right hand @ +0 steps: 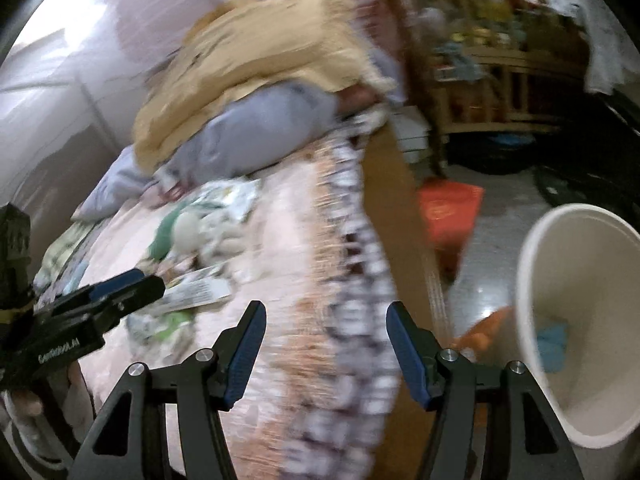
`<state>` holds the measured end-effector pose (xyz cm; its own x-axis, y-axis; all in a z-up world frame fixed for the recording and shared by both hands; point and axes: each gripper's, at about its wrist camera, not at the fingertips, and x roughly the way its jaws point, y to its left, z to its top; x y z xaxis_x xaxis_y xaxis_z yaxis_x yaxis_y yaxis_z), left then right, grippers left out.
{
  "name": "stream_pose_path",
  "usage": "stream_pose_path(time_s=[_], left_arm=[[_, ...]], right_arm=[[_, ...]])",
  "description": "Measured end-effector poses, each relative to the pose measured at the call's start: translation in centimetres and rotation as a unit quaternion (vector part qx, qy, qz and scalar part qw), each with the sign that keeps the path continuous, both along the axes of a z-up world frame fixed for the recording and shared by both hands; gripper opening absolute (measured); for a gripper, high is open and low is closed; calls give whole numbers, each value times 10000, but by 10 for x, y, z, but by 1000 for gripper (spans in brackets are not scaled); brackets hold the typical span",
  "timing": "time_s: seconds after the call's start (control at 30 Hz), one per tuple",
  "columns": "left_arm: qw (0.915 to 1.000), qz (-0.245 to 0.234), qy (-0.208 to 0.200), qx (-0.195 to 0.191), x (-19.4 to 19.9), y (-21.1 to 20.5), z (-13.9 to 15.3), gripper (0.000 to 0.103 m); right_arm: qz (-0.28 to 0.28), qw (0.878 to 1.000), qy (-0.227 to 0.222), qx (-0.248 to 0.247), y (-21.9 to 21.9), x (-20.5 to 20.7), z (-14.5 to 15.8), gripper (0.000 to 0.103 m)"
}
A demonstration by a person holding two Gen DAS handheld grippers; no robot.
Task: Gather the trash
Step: 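Grasp the white foam block with left tool while right tool grasps green-white packet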
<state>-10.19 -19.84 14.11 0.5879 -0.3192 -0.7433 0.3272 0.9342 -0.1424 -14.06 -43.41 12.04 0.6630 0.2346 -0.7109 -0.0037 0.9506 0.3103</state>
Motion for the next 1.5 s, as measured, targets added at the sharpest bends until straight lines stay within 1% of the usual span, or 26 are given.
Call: stream_pose_path(time_s=[0.07, 0.1, 0.13, 0.23, 0.3, 0.33, 0.4, 0.47, 0.5, 0.53, 0.67, 0.77, 0.87, 0.93, 1.0, 1.07, 1.13, 1.17, 1.2, 1.23, 1.27, 1.3, 1.33, 1.37, 1.4, 1.5], left_arm=[[9998, 202, -12, 87, 2, 25, -1, 59], [9994, 330, -3, 122, 3, 41, -3, 59], [9991, 406, 9, 137, 5, 50, -4, 59], [9970, 740, 95, 203, 9, 89, -12, 59], [9954, 928, 154, 167, 9, 110, -17, 59], [9947, 1003, 196, 132, 10, 120, -19, 59], [9933, 1124, 273, 65, 9, 139, -24, 59], [9922, 1202, 326, 42, 10, 151, -28, 59], [9919, 1223, 349, 37, 11, 156, -30, 59], [9916, 1240, 368, 46, 11, 159, -32, 59], [9913, 1217, 501, 84, 19, 161, -44, 59], [9909, 1187, 631, 45, 29, 161, -54, 59], [9903, 1146, 776, -88, 41, 156, -64, 59], [9901, 1107, 839, -198, 48, 152, -69, 59], [9907, 1031, 855, -226, 54, 146, -73, 59], [9921, 909, 842, -210, 57, 140, -75, 59], [9934, 782, 812, -212, 59, 136, -75, 59], [9940, 711, 798, -217, 60, 134, -76, 58], [9943, 656, 806, -252, 60, 133, -77, 54], [9943, 580, 836, -322, 61, 133, -78, 41], [9938, 513, 902, -388, 61, 132, -79, 39], [9937, 496, 921, -411, 60, 132, -79, 37], [9940, 487, 892, -415, 59, 132, -78, 33], [9944, 472, 849, -421, 57, 132, -76, 31], [9946, 471, 827, -423, 55, 133, -73, 30], [9947, 477, 753, -513, 48, 137, -61, 29]], right_arm=[[214, 9998, 25, -4, 20, 6, -1, 60], [444, 9990, 49, -10, 42, 14, -3, 61], [444, 9990, 49, -10, 42, 14, -3, 61], [721, 9974, 90, -12, 68, 23, -5, 61], [1001, 9949, 156, -40, 95, 34, -10, 61], [1001, 9949, 156, -40, 95, 34, -10, 61], [1157, 9931, 174, -103, 111, 39, -13, 61], [1285, 9913, 136, -256, 123, 46, -13, 61], [1342, 9902, 140, -353, 129, 50, -14, 63], [1399, 9891, 204, -418, 133, 55, -16, 64], [1361, 9897, 409, -193, 134, 64, -24, 65], [1406, 9869, 639, -462, 138, 66, -34, 65], [1490, 9857, 732, -281, 137, 63, -38, 65], [1641, 9836, 741, -73, 138, 60, -37, 65], [1844, 9803, 709, -15, 146, 57, -38, 65], [2112, 9749, 695, -121, 159, 57, -42, 65], [2260, 9712, 698, -287, 173, 57, -47, 65], [2320, 9695, 699, -373, 179, 57, -51, 65], [2367, 9680, 700, -458, 185, 58, -54, 65], [2401, 9669, 686, -528, 190, 59, -58, 65], [2412, 9665, 649, -592, 193, 60, -61, 56], [2339, 9674, 601, -768, 196, 60, -64, 47], [2339, 9674, 601, -768, 196, 60, -64, 47], [2329, 9677, 599, -754, 195, 59, -64, 45], [2340, 9679, 576, -711, 193, 56, -61, 41], [2367, 9670, 446, -833, 183, 45, -46, 41]])
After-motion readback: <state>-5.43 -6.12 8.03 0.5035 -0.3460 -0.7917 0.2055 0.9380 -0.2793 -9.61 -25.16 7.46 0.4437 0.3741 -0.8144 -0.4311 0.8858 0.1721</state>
